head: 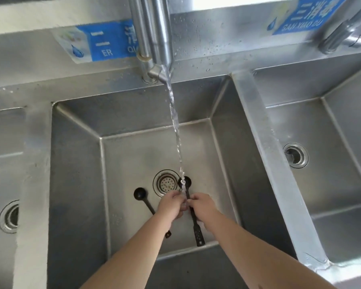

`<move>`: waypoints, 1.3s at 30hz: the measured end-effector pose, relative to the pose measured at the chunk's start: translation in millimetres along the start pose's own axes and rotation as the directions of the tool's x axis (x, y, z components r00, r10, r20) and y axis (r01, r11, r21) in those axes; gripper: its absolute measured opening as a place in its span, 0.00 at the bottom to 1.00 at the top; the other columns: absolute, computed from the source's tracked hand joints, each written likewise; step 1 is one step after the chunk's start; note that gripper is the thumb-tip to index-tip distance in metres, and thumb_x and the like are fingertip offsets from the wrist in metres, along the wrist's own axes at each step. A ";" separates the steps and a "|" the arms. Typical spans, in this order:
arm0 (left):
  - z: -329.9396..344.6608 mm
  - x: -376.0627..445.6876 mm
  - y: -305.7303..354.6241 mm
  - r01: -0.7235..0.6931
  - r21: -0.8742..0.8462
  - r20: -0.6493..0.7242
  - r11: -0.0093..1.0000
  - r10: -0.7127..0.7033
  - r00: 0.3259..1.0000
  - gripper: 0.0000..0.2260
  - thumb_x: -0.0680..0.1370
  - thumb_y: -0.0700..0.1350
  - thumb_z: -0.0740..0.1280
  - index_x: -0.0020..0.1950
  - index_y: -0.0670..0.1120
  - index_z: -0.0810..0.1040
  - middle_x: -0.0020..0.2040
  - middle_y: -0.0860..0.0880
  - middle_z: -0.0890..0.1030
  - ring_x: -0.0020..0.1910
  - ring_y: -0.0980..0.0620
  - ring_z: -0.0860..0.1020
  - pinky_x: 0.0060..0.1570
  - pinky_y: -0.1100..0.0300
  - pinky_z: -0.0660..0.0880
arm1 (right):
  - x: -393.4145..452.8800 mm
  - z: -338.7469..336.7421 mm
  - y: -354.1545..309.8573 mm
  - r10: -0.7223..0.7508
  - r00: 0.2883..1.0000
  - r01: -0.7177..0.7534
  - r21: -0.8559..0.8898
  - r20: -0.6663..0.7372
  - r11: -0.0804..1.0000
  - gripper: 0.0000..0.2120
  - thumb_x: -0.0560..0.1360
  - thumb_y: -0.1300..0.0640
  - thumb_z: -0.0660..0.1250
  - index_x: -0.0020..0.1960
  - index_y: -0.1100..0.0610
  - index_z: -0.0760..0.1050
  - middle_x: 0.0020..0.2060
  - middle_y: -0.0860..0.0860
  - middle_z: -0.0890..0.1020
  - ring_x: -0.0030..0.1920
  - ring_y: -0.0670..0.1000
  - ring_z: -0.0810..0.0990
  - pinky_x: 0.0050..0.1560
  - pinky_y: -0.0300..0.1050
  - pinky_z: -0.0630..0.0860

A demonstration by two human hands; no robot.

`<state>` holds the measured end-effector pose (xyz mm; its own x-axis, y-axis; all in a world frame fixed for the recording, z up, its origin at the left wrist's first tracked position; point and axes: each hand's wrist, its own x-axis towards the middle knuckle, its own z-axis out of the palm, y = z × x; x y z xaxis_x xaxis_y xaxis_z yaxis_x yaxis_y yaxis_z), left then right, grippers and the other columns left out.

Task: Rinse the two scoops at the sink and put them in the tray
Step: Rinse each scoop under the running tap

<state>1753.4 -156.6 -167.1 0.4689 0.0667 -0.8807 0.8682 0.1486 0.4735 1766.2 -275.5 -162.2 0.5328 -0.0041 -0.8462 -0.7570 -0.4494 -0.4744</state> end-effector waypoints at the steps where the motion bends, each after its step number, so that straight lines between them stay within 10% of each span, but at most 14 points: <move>1: -2.0 -7.6 5.5 -0.033 -0.050 -0.003 0.998 0.033 0.999 0.10 0.78 0.39 0.62 0.52 0.52 0.78 0.45 0.42 0.84 0.36 0.49 0.80 0.33 0.57 0.73 | -12.0 -1.5 -5.2 0.036 0.999 -0.038 0.086 0.022 0.996 0.09 0.76 0.64 0.63 0.38 0.58 0.79 0.31 0.55 0.81 0.29 0.51 0.77 0.30 0.43 0.74; 10: -4.6 -70.2 41.0 -0.158 -0.183 0.034 0.970 0.167 0.985 0.15 0.79 0.34 0.63 0.56 0.54 0.77 0.46 0.43 0.85 0.42 0.45 0.82 0.40 0.53 0.80 | -107.0 -16.8 -39.8 0.089 0.991 -0.123 0.402 0.100 0.907 0.05 0.76 0.68 0.62 0.45 0.66 0.77 0.24 0.53 0.75 0.22 0.51 0.73 0.22 0.40 0.71; 28: 25.5 -97.9 100.9 -0.177 -0.234 -0.128 0.956 0.150 0.980 0.13 0.77 0.30 0.54 0.44 0.43 0.75 0.39 0.44 0.77 0.25 0.51 0.79 0.17 0.68 0.66 | -190.3 -61.5 -19.2 -0.198 0.974 0.075 0.665 0.112 0.743 0.12 0.76 0.76 0.56 0.55 0.73 0.74 0.32 0.62 0.80 0.29 0.54 0.78 0.27 0.40 0.72; 39: 6.4 -123.9 116.0 -0.221 -0.397 0.082 0.891 0.275 0.958 0.15 0.78 0.26 0.54 0.60 0.35 0.74 0.50 0.37 0.76 0.45 0.43 0.80 0.40 0.57 0.81 | -181.1 -72.1 -14.3 -0.124 0.990 0.028 0.754 0.071 0.656 0.08 0.76 0.71 0.63 0.55 0.68 0.75 0.36 0.63 0.83 0.28 0.53 0.81 0.22 0.37 0.72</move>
<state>1797.0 -153.9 -3.0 0.7010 0.0235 -0.7128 0.6050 0.5097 0.6118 1707.8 -332.8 15.3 0.5939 0.1153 -0.7963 -0.7674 0.3783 -0.5176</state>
